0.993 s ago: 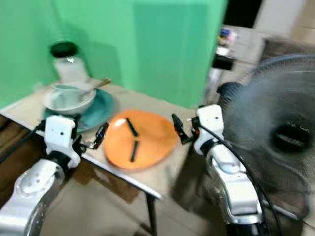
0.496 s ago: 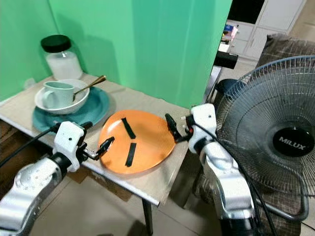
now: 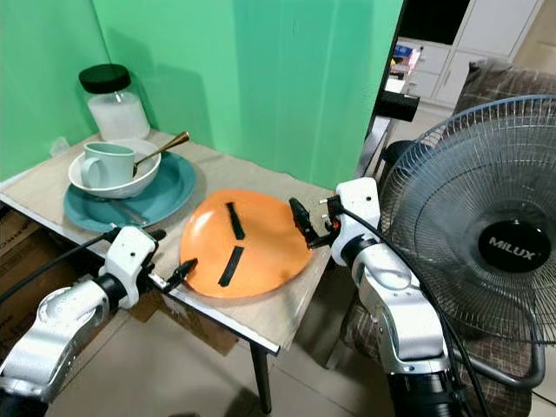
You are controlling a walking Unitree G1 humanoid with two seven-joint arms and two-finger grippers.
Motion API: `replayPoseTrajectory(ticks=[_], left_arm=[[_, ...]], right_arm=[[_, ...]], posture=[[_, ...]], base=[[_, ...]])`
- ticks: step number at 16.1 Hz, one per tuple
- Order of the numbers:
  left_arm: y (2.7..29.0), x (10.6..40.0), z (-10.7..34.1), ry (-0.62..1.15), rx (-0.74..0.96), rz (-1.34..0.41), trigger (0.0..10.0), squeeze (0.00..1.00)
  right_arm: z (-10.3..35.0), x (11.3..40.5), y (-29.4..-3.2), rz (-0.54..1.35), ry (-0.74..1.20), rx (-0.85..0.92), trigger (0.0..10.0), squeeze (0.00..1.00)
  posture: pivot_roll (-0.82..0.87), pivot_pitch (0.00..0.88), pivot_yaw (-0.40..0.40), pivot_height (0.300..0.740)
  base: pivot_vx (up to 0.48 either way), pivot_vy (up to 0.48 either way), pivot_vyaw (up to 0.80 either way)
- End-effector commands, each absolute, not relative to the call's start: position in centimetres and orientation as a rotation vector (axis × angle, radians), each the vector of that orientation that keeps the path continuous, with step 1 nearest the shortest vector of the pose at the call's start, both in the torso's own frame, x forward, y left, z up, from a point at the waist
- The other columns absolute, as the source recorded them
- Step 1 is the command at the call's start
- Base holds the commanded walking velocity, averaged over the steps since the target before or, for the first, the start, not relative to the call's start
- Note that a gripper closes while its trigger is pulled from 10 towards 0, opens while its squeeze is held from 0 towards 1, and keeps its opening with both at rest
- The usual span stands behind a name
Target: Setting the table
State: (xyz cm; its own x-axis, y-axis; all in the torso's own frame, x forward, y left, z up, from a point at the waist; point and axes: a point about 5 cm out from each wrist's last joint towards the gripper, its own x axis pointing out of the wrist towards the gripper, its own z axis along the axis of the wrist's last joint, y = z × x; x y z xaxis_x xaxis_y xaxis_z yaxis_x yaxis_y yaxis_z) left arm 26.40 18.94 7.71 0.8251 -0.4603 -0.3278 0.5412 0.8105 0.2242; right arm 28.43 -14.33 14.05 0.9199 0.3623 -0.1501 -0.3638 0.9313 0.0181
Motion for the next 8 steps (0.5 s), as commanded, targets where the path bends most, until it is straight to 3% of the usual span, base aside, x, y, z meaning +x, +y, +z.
replayPoseTrajectory(ticks=[1, 8], left_arm=[[19.7, 25.8, 6.1, 0.354, 0.336, -0.533, 10.0, 0.0], [19.7, 25.3, 4.9, 0.355, 0.35, -0.543, 10.0, 0.0]], right_arm=[[14.0, 28.6, -14.3, 0.389, 0.179, 0.016, 10.0, 0.0], [11.8, 28.3, -15.9, 0.392, 0.514, 0.301, 10.0, 0.0]], posture=[[0.11, 0.0, 0.007, 0.74], [0.11, 0.0, 0.006, 0.74]], base=[[0.0, 0.0, 0.0], [0.0, 0.0, 0.0]])
